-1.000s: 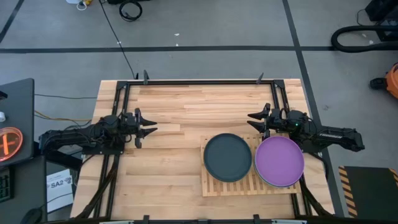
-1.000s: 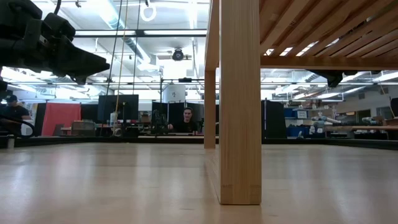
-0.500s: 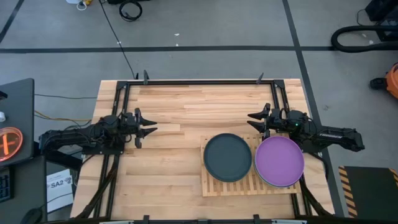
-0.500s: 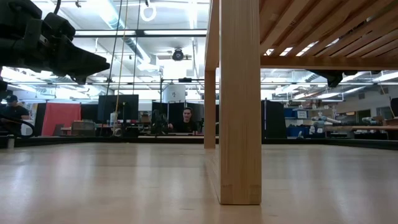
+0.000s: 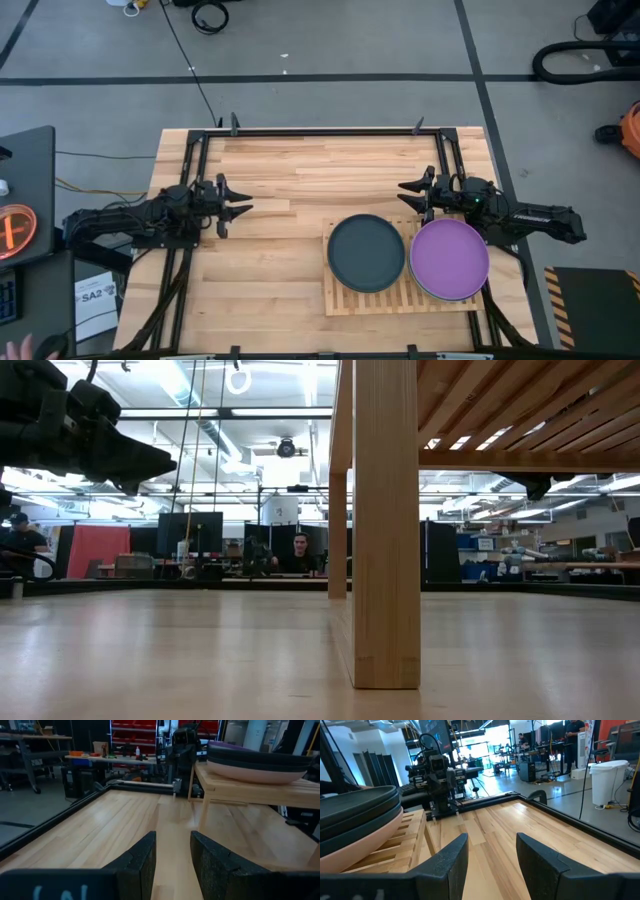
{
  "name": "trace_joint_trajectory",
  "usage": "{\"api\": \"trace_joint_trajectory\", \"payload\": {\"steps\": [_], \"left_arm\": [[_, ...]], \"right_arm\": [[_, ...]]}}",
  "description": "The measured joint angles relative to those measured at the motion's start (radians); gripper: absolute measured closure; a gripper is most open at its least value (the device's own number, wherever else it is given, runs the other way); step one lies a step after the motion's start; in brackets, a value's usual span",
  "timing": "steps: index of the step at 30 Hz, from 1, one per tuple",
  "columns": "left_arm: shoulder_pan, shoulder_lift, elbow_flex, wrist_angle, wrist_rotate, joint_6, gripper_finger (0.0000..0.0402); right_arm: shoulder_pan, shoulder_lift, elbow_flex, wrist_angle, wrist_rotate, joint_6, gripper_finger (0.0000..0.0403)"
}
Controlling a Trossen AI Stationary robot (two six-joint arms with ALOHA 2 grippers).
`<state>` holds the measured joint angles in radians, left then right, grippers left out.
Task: Place and stack plates onto a shelf
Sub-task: Return to Home Position
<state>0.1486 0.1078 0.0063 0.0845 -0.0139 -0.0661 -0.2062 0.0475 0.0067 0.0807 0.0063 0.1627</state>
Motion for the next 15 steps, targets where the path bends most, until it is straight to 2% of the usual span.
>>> {"api": "trace_joint_trajectory", "payload": {"steps": [8,15], "left_arm": [[0.000,-0.108,0.000,0.005,0.000,0.000,0.0276],[0.000,-0.105,0.000,0.038,0.000,0.000,0.0276]], "right_arm": [[0.000,0.000,0.000,0.000,0.000,0.000,0.0231],[0.000,0.000,0.000,-0.001,0.000,0.000,0.0231]]}}
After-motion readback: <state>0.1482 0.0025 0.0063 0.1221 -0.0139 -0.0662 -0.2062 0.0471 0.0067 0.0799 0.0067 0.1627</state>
